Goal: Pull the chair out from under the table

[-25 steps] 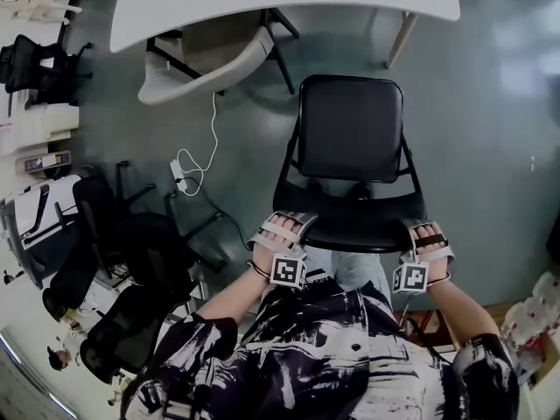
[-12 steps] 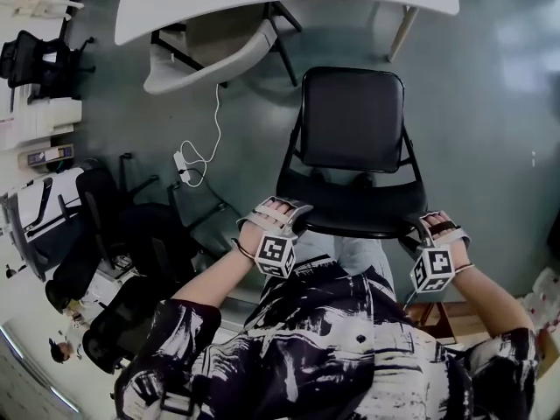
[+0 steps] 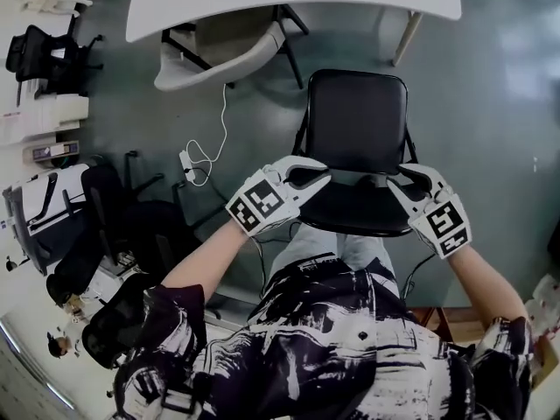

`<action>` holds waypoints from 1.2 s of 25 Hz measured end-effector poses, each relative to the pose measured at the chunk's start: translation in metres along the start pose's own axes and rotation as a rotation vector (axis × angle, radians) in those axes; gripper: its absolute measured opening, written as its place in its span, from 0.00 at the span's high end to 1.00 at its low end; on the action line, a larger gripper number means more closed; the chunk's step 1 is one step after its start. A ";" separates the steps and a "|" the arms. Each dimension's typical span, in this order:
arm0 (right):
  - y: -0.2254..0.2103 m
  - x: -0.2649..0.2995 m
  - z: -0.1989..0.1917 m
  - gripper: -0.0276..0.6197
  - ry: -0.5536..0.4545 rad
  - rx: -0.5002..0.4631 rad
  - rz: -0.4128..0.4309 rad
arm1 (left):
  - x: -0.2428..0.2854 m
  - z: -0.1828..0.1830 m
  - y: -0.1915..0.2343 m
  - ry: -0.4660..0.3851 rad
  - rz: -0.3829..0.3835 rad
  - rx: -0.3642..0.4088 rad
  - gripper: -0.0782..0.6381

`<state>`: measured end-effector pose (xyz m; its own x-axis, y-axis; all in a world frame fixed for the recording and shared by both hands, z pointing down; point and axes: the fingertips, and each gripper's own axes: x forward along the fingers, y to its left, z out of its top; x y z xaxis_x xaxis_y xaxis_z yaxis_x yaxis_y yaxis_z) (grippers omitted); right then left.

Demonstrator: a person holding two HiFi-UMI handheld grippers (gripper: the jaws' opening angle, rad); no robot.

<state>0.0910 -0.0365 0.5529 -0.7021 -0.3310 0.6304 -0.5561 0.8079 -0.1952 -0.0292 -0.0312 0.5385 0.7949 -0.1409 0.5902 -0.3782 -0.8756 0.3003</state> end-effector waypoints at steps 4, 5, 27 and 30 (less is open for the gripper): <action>-0.032 0.007 0.053 0.89 -0.178 0.150 -0.152 | 0.014 0.077 0.044 -0.314 0.219 -0.182 0.86; -0.040 0.006 0.069 0.91 -0.218 0.157 -0.185 | 0.015 0.090 0.051 -0.356 0.272 -0.185 0.86; -0.112 -0.054 0.203 0.94 -0.546 0.071 -0.527 | -0.029 0.217 0.096 -0.649 0.498 -0.033 0.88; -0.107 -0.066 0.225 0.94 -0.578 0.022 -0.536 | -0.040 0.231 0.098 -0.661 0.514 -0.017 0.88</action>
<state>0.0966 -0.2107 0.3628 -0.4525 -0.8784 0.1537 -0.8885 0.4589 0.0067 0.0111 -0.2177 0.3712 0.6343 -0.7669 0.0977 -0.7722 -0.6223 0.1283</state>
